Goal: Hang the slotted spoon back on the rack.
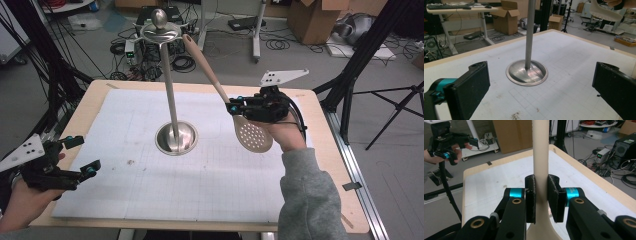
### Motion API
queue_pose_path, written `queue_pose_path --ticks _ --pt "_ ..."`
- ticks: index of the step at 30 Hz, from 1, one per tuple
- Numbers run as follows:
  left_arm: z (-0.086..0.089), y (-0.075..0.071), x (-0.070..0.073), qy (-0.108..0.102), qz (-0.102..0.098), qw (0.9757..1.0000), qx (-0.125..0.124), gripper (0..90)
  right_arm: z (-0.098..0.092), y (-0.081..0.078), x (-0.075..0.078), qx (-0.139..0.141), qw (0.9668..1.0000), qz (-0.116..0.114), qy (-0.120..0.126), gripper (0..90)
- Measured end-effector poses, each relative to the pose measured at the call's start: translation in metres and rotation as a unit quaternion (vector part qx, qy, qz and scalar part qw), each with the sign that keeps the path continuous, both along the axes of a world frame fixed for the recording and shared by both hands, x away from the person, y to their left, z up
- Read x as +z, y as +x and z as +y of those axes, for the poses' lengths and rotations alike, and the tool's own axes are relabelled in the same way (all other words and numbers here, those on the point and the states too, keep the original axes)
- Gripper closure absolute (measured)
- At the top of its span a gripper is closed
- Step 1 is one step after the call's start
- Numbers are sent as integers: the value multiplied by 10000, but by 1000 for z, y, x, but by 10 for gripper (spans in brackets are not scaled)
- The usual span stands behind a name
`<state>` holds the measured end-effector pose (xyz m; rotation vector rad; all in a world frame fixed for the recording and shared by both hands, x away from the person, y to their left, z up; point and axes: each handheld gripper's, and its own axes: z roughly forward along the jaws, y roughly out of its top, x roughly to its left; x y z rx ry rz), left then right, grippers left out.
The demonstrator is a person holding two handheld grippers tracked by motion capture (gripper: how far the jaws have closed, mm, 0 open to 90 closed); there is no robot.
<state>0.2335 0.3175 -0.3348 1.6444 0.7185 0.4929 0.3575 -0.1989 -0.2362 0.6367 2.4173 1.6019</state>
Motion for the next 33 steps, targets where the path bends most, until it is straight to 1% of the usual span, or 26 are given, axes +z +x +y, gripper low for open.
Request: queue_pose_path --ticks 9,19,22,26,33 --pt "-1 -1 0 -14 4 10000 13 17 9 2 -3 -3 10000 26 -67 783" --pt "-1 -1 0 6 12 10000 4 17 21 5 -7 -31 9997 11 -225 784" --pt "-1 -2 0 11 14 10000 3 17 24 6 -10 -33 9998 12 -209 784" --pt "0 -2 0 3 3 10000 8 17 28 8 -14 -34 9998 71 -176 784" --pt "1 -3 -1 18 13 10000 16 17 35 11 -18 -15 9998 62 -204 784"
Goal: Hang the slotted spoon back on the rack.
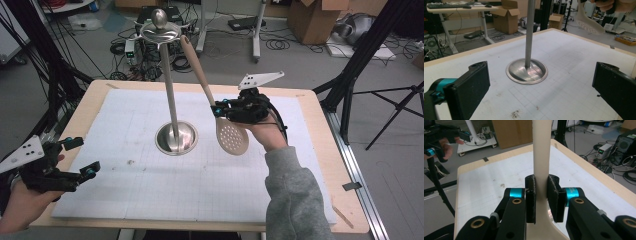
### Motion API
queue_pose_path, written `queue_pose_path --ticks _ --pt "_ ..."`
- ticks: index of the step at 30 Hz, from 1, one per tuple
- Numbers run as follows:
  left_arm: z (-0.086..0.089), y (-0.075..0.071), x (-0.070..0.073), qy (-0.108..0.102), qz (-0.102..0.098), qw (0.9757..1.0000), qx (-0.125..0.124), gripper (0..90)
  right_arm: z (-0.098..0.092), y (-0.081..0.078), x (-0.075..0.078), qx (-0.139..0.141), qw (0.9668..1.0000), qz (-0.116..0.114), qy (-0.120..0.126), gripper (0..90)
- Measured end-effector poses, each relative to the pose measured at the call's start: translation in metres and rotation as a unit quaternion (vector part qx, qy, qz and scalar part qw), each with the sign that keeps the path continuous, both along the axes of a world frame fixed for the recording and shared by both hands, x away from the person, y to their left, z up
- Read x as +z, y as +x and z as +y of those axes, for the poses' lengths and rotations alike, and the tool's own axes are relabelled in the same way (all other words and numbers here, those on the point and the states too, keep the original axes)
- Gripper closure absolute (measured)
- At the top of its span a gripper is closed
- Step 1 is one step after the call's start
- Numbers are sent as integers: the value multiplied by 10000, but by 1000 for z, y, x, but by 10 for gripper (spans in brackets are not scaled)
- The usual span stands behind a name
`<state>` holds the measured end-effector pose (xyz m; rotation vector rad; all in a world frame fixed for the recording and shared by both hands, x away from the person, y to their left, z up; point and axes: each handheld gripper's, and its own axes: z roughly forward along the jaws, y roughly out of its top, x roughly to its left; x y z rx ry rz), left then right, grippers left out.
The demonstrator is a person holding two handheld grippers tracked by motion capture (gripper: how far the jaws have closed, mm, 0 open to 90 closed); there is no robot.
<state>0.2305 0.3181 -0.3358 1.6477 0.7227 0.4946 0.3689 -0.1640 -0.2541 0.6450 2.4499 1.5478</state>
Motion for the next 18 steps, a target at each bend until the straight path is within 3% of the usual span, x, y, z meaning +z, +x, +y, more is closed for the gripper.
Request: queue_pose_path --ticks 18 --pt "4 -5 2 -55 -19 10000 14 17 20 9 -8 117 9999 105 -36 783"
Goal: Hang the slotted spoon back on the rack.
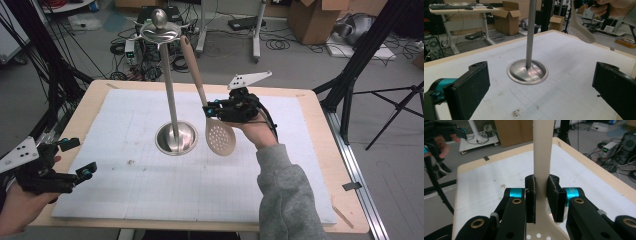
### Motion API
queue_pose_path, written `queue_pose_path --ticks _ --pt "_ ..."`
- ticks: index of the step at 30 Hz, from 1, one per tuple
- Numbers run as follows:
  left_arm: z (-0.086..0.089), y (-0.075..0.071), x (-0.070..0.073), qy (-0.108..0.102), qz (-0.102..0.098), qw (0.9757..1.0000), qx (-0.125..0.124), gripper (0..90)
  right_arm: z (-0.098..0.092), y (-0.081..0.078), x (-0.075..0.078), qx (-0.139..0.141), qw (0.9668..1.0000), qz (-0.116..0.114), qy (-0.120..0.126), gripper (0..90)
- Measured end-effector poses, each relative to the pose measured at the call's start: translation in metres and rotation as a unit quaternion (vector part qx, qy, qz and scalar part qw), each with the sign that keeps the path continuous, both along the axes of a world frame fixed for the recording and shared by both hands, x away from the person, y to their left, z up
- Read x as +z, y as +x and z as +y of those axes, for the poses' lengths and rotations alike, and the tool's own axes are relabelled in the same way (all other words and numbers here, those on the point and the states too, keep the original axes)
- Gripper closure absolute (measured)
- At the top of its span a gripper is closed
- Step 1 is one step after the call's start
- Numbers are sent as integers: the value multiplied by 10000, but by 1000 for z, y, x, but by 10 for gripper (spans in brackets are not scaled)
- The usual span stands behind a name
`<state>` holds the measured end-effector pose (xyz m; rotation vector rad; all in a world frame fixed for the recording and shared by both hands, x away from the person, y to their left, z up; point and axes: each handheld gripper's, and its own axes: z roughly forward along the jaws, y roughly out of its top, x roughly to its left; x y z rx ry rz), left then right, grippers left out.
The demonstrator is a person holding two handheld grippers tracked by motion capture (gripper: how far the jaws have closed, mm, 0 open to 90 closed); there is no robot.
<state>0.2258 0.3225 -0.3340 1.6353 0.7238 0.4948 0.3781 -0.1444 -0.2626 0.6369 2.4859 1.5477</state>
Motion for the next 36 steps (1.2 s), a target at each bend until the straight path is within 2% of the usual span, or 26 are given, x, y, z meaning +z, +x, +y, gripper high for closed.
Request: queue_pose_path --ticks 9,25,36 --pt "8 -5 2 -88 -47 9999 121 17 12 5 -3 -26 10000 -37 -75 783" --pt "12 -8 1 -65 -30 9998 167 17 30 12 -8 -30 10000 -4 -72 782" --pt "14 -10 0 -64 -19 9998 188 17 40 17 -10 -128 9998 -83 -131 782"
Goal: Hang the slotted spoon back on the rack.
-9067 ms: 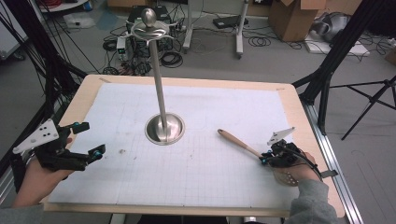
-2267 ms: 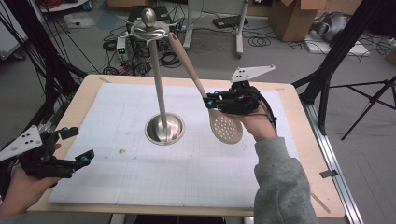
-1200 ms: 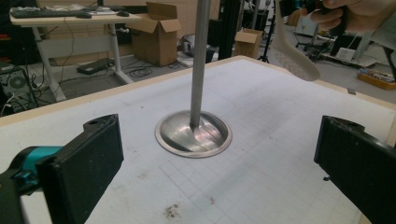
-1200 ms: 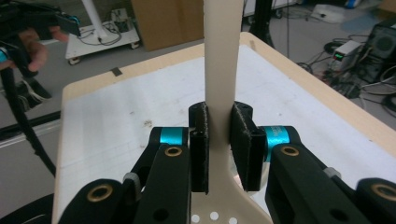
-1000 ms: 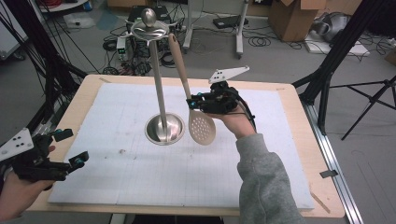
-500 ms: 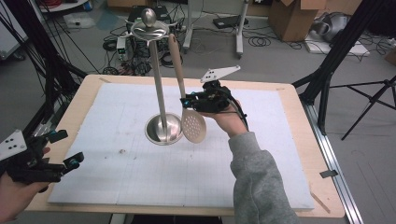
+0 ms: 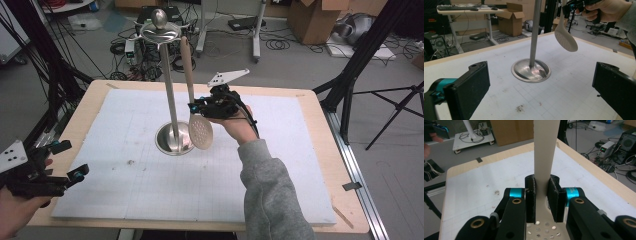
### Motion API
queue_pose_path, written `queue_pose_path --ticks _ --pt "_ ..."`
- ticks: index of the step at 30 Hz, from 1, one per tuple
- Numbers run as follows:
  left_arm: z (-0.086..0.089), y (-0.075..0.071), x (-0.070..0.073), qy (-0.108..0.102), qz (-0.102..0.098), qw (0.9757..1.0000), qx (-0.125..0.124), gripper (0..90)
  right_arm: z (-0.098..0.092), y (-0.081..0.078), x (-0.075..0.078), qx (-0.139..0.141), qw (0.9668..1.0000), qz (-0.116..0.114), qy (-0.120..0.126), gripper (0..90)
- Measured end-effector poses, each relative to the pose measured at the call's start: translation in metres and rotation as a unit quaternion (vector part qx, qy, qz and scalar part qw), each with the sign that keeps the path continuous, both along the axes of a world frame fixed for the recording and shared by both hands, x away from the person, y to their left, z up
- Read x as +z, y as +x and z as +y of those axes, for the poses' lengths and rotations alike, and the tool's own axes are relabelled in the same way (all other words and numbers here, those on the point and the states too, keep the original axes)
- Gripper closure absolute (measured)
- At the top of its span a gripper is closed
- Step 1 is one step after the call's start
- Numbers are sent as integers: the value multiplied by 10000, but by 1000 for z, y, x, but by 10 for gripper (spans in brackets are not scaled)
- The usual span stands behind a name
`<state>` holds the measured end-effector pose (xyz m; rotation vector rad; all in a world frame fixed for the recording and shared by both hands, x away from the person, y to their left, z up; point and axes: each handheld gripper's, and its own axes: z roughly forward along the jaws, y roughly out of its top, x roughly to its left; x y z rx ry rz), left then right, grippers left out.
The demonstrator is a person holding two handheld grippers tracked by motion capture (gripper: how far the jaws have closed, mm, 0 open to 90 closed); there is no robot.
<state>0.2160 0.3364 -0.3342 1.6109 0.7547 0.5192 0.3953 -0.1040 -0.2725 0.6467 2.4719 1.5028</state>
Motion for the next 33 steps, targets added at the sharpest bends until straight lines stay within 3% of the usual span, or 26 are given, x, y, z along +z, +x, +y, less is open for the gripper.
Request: queue_pose_path --ticks 14,29,33 --pt "0 -1 -1 5 14 10000 -6 17 14 5 -4 -122 9999 -84 48 782" --pt "-3 0 -4 64 92 9999 -33 17 10 1 -5 -235 9996 -133 112 769" --pt "-4 1 -5 66 101 9999 -28 17 10 0 -4 -244 9994 -186 148 699"
